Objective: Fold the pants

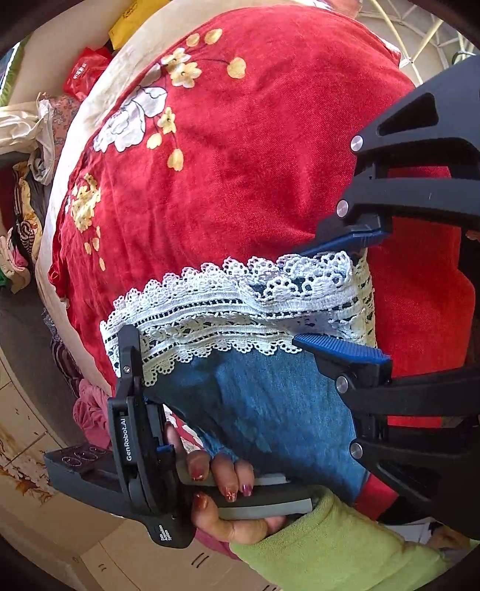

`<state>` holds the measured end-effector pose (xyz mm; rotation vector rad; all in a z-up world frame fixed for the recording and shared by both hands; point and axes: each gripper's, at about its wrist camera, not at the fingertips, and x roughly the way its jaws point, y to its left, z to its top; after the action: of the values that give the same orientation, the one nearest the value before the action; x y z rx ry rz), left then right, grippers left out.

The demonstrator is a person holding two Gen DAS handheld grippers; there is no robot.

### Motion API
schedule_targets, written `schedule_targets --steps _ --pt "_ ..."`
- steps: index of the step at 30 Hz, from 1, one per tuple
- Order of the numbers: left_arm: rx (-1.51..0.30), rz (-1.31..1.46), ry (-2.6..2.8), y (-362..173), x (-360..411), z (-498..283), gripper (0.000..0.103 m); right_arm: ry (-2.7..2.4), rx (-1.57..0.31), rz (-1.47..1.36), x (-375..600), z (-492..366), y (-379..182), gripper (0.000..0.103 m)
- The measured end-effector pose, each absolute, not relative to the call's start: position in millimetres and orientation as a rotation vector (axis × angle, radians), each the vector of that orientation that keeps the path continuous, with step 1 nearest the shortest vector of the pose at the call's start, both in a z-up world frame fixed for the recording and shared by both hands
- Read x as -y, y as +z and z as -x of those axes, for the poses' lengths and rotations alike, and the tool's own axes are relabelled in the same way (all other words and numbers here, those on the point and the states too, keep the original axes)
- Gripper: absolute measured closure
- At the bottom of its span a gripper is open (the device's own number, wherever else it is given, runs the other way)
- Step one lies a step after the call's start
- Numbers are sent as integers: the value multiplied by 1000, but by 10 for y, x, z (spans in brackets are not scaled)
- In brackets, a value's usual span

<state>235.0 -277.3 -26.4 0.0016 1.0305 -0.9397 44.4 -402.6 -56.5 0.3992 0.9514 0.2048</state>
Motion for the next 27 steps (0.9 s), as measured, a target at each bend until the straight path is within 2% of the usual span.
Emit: schedule_targets --steps 1,2,4,12,18,22,27 --pt "-1032 -2 -942 -268 2772 -2346 86 231 -935 -403 4020 -430 -534 71" --pt "-1027 -10 -943 -264 2772 -2337 86 256 -911 -405 4015 -405 -477 81" --pt "-1011 -4 -955 -234 2729 -2333 86 280 -861 -390 3990 -352 -328 84" --pt "-883 170 -989 143 2093 -2331 87 432 -728 -318 3573 -324 258 85" --pt "-817 251 -932 291 1351 -2275 87 582 -711 -182 2840 -460 540 85" --pt "-828 266 -859 200 963 -2239 87 656 -760 -61 2231 -582 417 85" --pt "-872 320 -711 40 479 -2219 87 710 -869 68 1645 -636 -2 85"
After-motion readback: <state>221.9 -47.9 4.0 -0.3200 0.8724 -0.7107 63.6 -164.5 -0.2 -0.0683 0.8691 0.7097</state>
